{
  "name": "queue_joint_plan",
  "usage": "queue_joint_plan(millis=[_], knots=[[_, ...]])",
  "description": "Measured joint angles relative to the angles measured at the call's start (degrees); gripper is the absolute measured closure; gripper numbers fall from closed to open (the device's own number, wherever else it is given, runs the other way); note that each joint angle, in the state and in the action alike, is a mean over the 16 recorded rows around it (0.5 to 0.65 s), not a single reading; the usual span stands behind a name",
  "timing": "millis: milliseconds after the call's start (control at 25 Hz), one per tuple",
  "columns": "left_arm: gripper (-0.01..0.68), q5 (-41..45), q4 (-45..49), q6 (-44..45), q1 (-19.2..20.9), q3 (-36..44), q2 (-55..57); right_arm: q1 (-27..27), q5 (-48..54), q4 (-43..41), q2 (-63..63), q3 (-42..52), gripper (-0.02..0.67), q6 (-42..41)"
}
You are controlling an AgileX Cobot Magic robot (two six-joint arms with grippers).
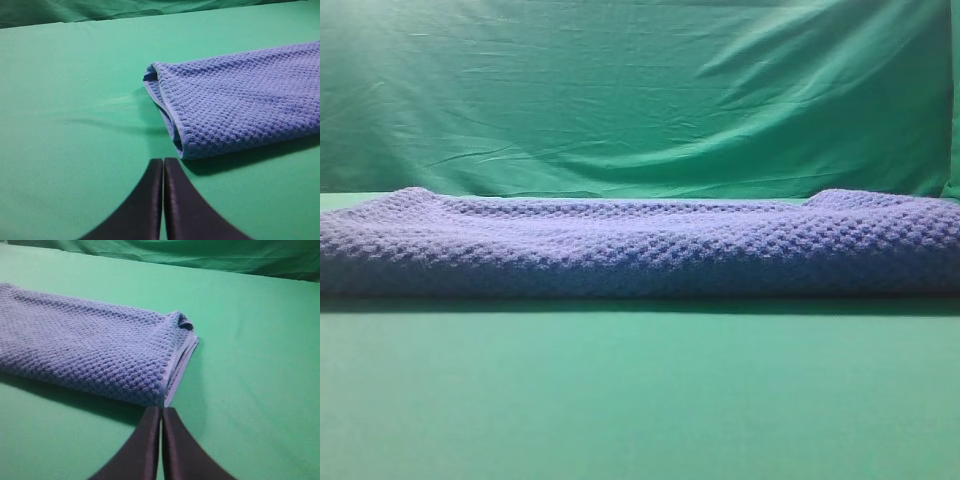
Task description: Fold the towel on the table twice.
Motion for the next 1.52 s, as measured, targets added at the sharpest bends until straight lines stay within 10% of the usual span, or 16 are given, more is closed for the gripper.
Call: queue_joint_plan(millis=[960,1520], knots=[[0.673,0.0,0.0,0.1,8.3,0.0,0.0,-19.6,0.1,0.0,0.0,0.0,0.649,0.0],[0.673,0.0,0.0,0.1,8.6,0.0,0.0,-20.7,0.2,0.0,0.0,0.0,0.649,0.0]])
